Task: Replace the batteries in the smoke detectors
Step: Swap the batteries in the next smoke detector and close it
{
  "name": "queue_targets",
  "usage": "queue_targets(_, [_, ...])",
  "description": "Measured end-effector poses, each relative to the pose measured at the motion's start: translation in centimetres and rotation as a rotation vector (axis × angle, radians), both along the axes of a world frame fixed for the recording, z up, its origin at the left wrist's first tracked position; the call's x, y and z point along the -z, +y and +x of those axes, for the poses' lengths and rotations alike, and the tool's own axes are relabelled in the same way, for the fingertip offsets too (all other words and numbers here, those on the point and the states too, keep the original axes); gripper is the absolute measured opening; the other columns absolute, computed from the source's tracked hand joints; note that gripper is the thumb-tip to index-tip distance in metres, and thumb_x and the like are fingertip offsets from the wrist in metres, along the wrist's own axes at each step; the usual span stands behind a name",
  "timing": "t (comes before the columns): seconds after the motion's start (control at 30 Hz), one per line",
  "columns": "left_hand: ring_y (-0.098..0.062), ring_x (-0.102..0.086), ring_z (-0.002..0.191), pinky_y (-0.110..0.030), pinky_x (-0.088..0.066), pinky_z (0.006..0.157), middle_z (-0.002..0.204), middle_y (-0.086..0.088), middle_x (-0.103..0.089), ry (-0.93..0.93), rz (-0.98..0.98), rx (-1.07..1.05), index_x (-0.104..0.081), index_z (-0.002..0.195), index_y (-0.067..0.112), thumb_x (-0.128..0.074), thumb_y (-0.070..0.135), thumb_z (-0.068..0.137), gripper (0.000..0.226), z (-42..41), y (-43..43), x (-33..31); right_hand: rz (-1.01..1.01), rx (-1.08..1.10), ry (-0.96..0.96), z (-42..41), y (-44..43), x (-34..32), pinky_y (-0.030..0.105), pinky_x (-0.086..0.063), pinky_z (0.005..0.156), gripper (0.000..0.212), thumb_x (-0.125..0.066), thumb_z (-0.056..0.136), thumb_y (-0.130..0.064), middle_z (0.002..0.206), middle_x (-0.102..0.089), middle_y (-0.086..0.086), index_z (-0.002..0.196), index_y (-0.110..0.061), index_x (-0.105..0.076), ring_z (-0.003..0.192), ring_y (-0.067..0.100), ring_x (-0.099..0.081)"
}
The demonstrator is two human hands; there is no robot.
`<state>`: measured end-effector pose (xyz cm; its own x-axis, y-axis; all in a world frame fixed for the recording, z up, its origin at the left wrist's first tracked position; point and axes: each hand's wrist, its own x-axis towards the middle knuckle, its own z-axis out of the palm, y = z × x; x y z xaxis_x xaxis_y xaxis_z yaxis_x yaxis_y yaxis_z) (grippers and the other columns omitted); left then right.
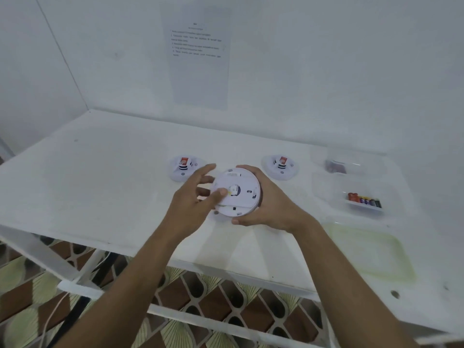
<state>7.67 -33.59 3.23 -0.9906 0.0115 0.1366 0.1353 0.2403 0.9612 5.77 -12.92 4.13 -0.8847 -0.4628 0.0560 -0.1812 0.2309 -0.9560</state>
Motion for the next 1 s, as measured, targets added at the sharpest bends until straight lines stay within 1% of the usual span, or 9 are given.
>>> queue_targets(0.1, [-0.002, -0.056, 0.1, -0.01, -0.046, 0.077, 0.12, 0.015, -0.052, 0.184, -0.234, 0.075, -0.055, 0.131, 0.042, -0.083, 0.039, 0.071, 0.066, 0.0, 0.9, -0.3, 0.078, 0.016, 0.039, 0.5, 2.1, -0.2, 0.025, -0.057, 0.086, 0.097, -0.09, 0.064, 0.003, 0.132, -0.056, -0.01, 0.141, -0.025, -0.041, 0.12, 0.003, -0.057])
queue_targets(0.2, [0.002, -0.054, 0.104, -0.007, -0.042, 0.081, 0.115, 0.016, -0.056, 0.24, -0.398, 0.2, -0.06, 0.123, 0.045, -0.088, 0.038, 0.067, 0.063, -0.1, 2.4, -0.7, 0.12, -0.003, 0.047, 1.0, 4.3, -0.3, 0.023, -0.056, 0.082, 0.095, -0.089, 0.064, 0.003, 0.131, -0.057, -0.011, 0.141, -0.026, -0.042, 0.118, 0.003, -0.058])
queue_targets(0.37, [0.008, -0.049, 0.104, -0.006, -0.036, 0.08, 0.115, 0.019, -0.053, 0.28, -0.533, 0.288, -0.061, 0.127, 0.037, -0.083, 0.046, 0.067, 0.064, -0.5, 5.6, -0.9, 0.154, -0.014, 0.03, 1.7, 8.2, -0.6, 0.037, -0.061, 0.081, 0.094, -0.09, 0.063, 0.0, 0.129, -0.058, -0.013, 0.139, -0.032, -0.045, 0.117, 0.01, -0.06])
queue_targets(0.43, [0.008, -0.047, 0.108, -0.008, -0.035, 0.081, 0.117, 0.018, -0.051, 0.283, -0.562, 0.297, -0.058, 0.131, 0.035, -0.08, 0.049, 0.067, 0.069, -0.6, 6.8, -0.8, 0.174, -0.019, 0.026, 1.8, 9.7, -0.7, 0.041, -0.063, 0.078, 0.095, -0.09, 0.062, -0.002, 0.127, -0.059, -0.013, 0.139, -0.034, -0.044, 0.116, 0.013, -0.06])
queue_targets(0.6, [0.008, -0.046, 0.11, -0.007, -0.033, 0.082, 0.118, 0.017, -0.053, 0.298, -0.583, 0.284, -0.059, 0.129, 0.034, -0.076, 0.057, 0.063, 0.072, 0.1, 9.3, -0.5, 0.177, -0.042, -0.002, 2.2, 12.4, -1.0, 0.038, -0.063, 0.073, 0.095, -0.09, 0.062, 0.0, 0.127, -0.061, -0.009, 0.14, -0.033, -0.046, 0.114, 0.013, -0.062])
queue_targets(0.7, [0.004, -0.048, 0.106, -0.006, -0.035, 0.078, 0.114, 0.018, -0.056, 0.323, -0.618, 0.265, -0.062, 0.123, 0.029, -0.076, 0.059, 0.061, 0.07, 0.5, 10.5, -0.5, 0.185, -0.055, -0.014, 2.5, 13.6, -1.0, 0.039, -0.063, 0.074, 0.095, -0.092, 0.061, -0.001, 0.126, -0.063, -0.007, 0.139, -0.031, -0.048, 0.114, 0.015, -0.063])
queue_targets(0.8, [0.0, -0.052, 0.098, -0.006, -0.036, 0.075, 0.107, 0.022, -0.055, 0.352, -0.626, 0.243, -0.063, 0.117, 0.025, -0.08, 0.054, 0.06, 0.066, 0.9, 11.2, -0.2, 0.227, -0.061, 0.03, 2.6, 14.2, -0.9, 0.033, -0.061, 0.079, 0.093, -0.094, 0.06, -0.005, 0.123, -0.063, -0.011, 0.138, -0.032, -0.049, 0.114, 0.012, -0.062])
queue_targets(0.93, [0.002, -0.051, 0.092, -0.006, -0.037, 0.073, 0.1, 0.019, -0.055, 0.375, -0.618, 0.223, -0.062, 0.111, 0.022, -0.078, 0.055, 0.059, 0.063, 1.5, 11.6, 0.2, 0.22, -0.062, 0.03, 2.8, 14.4, -0.5, 0.027, -0.059, 0.071, 0.093, -0.093, 0.061, -0.005, 0.123, -0.062, -0.013, 0.138, -0.032, -0.048, 0.112, 0.012, -0.062])
queue_targets(1.0, [0.002, -0.051, 0.091, -0.006, -0.038, 0.073, 0.098, 0.015, -0.055, 0.393, -0.596, 0.189, -0.06, 0.108, 0.02, -0.078, 0.054, 0.06, 0.061, 1.7, 11.4, 0.4, 0.233, -0.044, 0.047, 2.8, 14.3, -0.2, 0.029, -0.061, 0.072, 0.093, -0.092, 0.061, -0.007, 0.122, -0.062, -0.015, 0.138, -0.034, -0.046, 0.109, 0.012, -0.064])
